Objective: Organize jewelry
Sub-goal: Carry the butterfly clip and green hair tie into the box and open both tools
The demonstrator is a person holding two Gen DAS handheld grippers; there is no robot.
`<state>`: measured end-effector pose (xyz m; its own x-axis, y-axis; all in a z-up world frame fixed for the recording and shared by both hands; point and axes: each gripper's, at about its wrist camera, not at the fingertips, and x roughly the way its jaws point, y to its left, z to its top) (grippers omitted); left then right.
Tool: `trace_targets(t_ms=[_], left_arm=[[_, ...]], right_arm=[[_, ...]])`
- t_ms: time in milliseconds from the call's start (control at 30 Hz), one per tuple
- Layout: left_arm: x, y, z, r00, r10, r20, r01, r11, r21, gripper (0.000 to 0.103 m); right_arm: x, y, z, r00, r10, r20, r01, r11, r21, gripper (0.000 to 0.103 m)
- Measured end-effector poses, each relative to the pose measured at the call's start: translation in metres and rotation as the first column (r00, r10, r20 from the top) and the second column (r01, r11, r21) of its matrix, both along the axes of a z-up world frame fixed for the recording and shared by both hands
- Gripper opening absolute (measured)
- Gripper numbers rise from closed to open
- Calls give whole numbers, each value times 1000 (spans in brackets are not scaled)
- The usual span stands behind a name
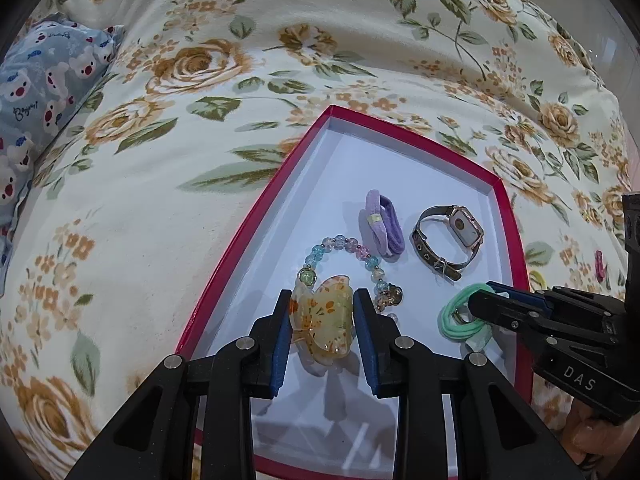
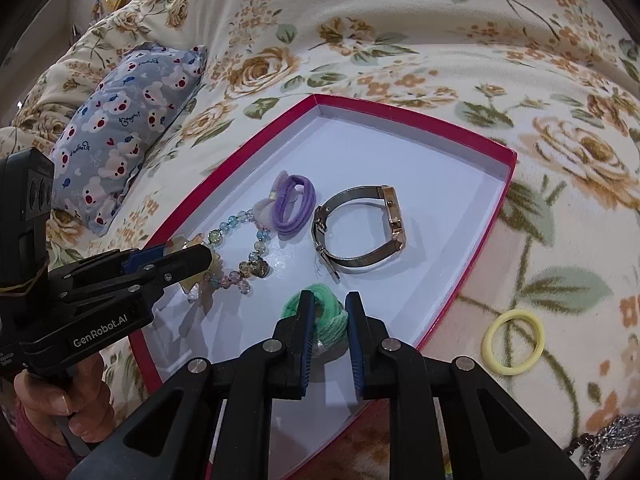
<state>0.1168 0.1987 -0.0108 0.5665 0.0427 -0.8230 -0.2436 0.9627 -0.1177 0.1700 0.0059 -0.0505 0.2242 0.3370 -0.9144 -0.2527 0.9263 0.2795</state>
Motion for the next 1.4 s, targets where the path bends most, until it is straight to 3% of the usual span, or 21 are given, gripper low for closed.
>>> trace_targets(t_ms=[233, 367, 500, 633, 833, 933, 1100, 1400], left_arm=[[1, 0, 0, 1000, -1, -6, 1, 1000, 2, 29], [2, -2, 0, 1000, -4, -7, 4, 1000, 10, 29], [3, -3, -1, 1000, -8, -12, 8, 1000, 16, 31], [3, -4, -1, 1000, -7, -19, 7, 1000, 18, 39], [1, -5, 1, 1000, -6, -15, 7, 1000, 12, 41], [-4, -5, 5, 1000, -6, -6, 6, 1000, 21, 48], [-12, -7, 14, 1000, 1, 6, -1, 1000, 24, 50], [-37, -24, 33, 999, -6, 54, 7, 1000, -22, 58]], right_arm=[[1, -3, 3, 1000, -14, 5, 14, 1000, 16, 22], [1, -4, 4, 1000, -16, 7, 16, 1000, 20, 30], [2, -3, 6, 1000, -20, 10, 20, 999, 25, 30], [0, -7, 12, 999, -31, 22, 31, 999, 34, 31], [-5, -15, 29, 997, -56, 51, 54, 997, 48, 31], [-9, -22, 38, 995, -75, 68, 71, 996, 54, 32], [-17, -41, 55, 989, -112, 94, 107, 993, 59, 33], [-43, -89, 75, 970, -211, 121, 208, 977, 37, 36]])
